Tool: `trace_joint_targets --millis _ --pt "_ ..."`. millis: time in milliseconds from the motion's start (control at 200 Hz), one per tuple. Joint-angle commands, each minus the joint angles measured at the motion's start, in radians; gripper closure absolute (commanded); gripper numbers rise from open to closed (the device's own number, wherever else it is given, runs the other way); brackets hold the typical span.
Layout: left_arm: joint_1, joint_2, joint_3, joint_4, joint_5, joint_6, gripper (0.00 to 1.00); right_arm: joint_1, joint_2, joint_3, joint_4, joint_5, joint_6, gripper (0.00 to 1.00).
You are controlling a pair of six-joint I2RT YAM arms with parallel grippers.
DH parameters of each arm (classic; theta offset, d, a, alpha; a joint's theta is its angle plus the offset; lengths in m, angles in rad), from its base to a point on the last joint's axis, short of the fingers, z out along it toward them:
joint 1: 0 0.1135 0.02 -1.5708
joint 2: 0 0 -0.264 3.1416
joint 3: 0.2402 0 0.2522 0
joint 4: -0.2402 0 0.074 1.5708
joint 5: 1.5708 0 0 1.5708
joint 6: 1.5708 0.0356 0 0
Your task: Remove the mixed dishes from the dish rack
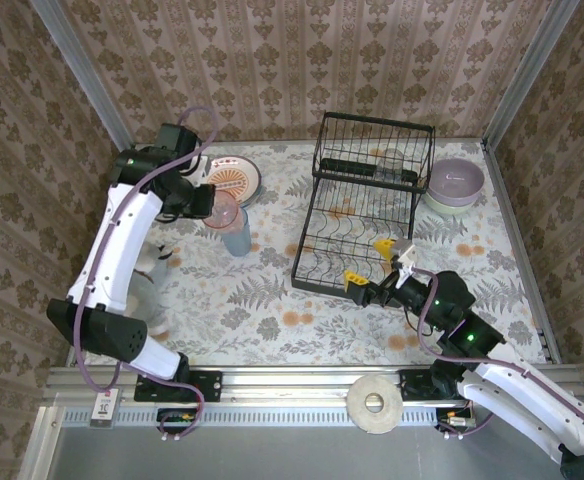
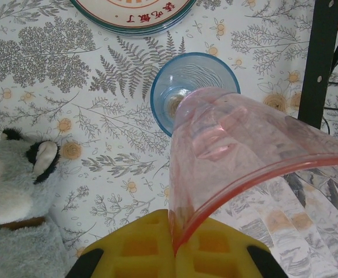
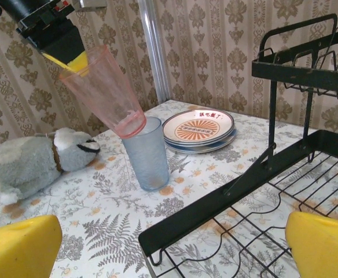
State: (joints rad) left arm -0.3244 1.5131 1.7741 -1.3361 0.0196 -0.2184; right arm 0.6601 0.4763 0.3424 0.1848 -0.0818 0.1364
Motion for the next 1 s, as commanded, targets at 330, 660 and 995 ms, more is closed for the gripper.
trace_joint_targets --millis 330,660,995 --pt "0.013 0.017 0.138 -0.018 -0.009 0.003 1.0 0.014 -0.031 -0.034 0.057 -0.007 0.008 0.0" --pt "0.02 0.101 0.166 -0.028 -0.007 0.022 1.0 0.016 -0.05 -0.043 0.059 -0.006 0.007 0.0" --pt "0.033 0.196 0.153 -0.018 -0.028 0.055 1.0 0.016 -0.053 -0.046 0.064 -0.009 0.011 0.0"
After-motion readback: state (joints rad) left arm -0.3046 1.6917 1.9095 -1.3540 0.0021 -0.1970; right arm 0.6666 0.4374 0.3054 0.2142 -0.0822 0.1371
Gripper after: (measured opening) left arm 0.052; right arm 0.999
